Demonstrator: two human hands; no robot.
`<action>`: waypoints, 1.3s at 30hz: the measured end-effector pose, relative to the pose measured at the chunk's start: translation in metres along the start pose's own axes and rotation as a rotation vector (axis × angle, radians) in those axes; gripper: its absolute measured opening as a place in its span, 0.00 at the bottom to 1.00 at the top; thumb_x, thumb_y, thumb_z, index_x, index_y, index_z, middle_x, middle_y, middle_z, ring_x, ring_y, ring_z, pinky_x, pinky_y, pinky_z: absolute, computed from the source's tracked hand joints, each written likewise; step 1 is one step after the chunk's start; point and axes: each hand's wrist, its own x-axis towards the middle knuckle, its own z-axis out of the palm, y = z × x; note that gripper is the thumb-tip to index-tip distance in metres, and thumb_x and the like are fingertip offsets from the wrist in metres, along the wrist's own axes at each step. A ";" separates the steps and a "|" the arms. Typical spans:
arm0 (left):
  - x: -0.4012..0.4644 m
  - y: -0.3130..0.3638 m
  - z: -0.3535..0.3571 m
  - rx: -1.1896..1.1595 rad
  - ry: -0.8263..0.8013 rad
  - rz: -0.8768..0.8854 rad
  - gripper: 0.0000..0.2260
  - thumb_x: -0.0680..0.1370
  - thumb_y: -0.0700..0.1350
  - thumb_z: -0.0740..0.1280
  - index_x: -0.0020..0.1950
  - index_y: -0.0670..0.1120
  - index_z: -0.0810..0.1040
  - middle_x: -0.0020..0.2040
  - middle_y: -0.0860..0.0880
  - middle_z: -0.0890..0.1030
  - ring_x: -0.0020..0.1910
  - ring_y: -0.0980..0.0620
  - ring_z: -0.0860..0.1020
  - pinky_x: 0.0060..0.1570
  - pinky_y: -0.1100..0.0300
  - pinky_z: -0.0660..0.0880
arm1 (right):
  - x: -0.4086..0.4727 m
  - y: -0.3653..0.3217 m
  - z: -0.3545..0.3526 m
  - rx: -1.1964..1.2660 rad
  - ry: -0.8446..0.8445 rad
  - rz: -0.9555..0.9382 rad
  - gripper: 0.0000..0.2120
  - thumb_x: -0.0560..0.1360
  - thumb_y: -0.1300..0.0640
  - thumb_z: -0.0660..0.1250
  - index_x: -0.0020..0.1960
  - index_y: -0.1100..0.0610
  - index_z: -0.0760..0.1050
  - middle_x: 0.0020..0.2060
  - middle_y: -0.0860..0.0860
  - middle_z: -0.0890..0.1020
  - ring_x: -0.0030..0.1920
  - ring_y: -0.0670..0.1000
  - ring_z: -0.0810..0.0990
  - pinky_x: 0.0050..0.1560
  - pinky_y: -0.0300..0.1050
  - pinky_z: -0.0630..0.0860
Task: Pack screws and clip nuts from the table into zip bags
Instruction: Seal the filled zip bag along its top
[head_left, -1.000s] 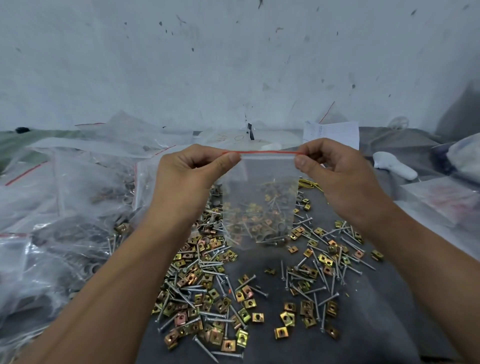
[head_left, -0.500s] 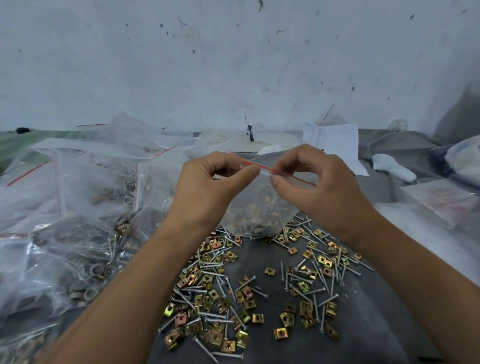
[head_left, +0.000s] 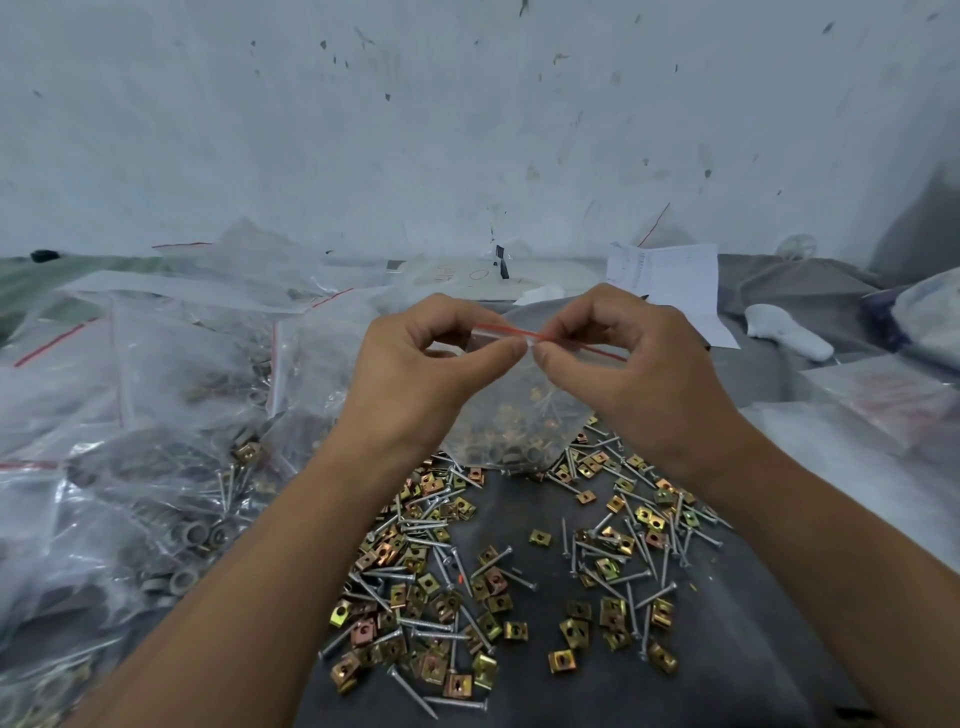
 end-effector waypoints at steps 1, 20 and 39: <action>0.000 0.000 -0.001 -0.005 0.004 0.001 0.06 0.70 0.46 0.80 0.46 0.48 0.89 0.42 0.45 0.86 0.40 0.50 0.81 0.45 0.50 0.78 | 0.000 0.000 0.000 0.028 -0.004 0.015 0.04 0.75 0.59 0.77 0.46 0.53 0.83 0.41 0.45 0.85 0.47 0.44 0.84 0.50 0.33 0.76; 0.000 0.007 -0.005 -0.107 -0.008 -0.058 0.08 0.70 0.46 0.81 0.46 0.45 0.89 0.45 0.40 0.88 0.46 0.41 0.85 0.54 0.38 0.82 | 0.001 0.001 -0.003 0.177 -0.054 0.082 0.03 0.76 0.58 0.76 0.48 0.56 0.84 0.40 0.49 0.86 0.41 0.44 0.83 0.46 0.37 0.78; -0.001 0.003 -0.005 -0.207 -0.070 -0.063 0.09 0.70 0.46 0.80 0.49 0.47 0.91 0.45 0.48 0.89 0.40 0.58 0.84 0.39 0.68 0.77 | 0.001 0.010 0.000 0.244 0.038 0.084 0.07 0.74 0.56 0.78 0.50 0.57 0.85 0.43 0.56 0.87 0.46 0.61 0.85 0.52 0.61 0.83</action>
